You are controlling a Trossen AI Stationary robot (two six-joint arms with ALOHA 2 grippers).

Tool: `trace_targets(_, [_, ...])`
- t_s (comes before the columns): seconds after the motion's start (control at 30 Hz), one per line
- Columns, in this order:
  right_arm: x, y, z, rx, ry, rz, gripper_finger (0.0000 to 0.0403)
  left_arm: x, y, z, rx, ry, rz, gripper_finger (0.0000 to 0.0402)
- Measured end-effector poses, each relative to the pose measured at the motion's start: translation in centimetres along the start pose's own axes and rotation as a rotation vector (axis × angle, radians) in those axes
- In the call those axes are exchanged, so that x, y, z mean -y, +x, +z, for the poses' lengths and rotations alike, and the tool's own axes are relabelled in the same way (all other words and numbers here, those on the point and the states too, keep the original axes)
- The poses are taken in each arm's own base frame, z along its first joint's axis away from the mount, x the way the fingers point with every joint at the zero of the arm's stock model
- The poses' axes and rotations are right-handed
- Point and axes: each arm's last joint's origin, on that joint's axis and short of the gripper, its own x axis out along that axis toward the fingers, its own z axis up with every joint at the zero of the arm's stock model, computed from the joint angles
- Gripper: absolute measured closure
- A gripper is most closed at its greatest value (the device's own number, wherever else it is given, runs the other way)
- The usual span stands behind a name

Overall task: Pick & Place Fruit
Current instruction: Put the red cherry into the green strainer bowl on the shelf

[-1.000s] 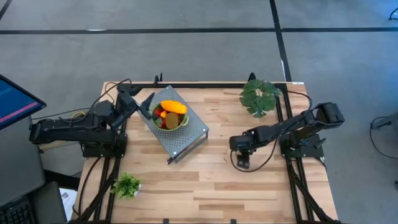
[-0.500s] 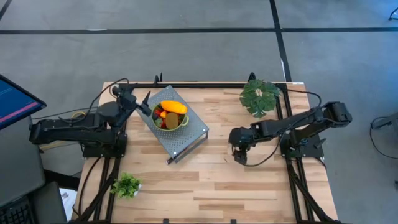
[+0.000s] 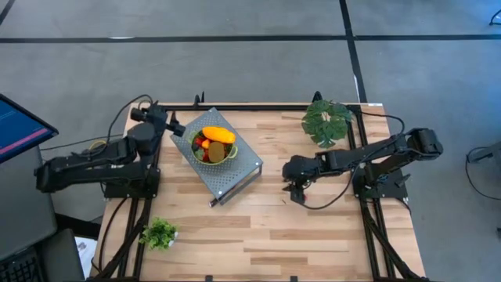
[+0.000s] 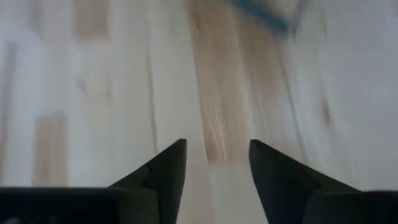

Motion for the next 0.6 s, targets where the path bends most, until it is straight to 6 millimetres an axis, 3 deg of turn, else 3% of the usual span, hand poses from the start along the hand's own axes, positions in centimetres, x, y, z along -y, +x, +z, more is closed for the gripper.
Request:
trace_targets(0.13, [-0.4,0.2,1.4,0.138,-0.060,0.039,0.0288,-0.3,0.4,-0.1,-0.017,-0.003,0.043,0.0125])
trace_targets(0.37, [-0.2,2.6,2.9,0.287,-0.094,0.057,0.0388,-1.2,0.9,-0.3,-0.065,-0.016,0.207,0.0137])
trace_targets(0.6, [1.4,5.7,4.4,0.300,-0.044,0.017,0.0401,-1.6,1.0,-0.3,-0.080,-0.023,0.260,0.0148])
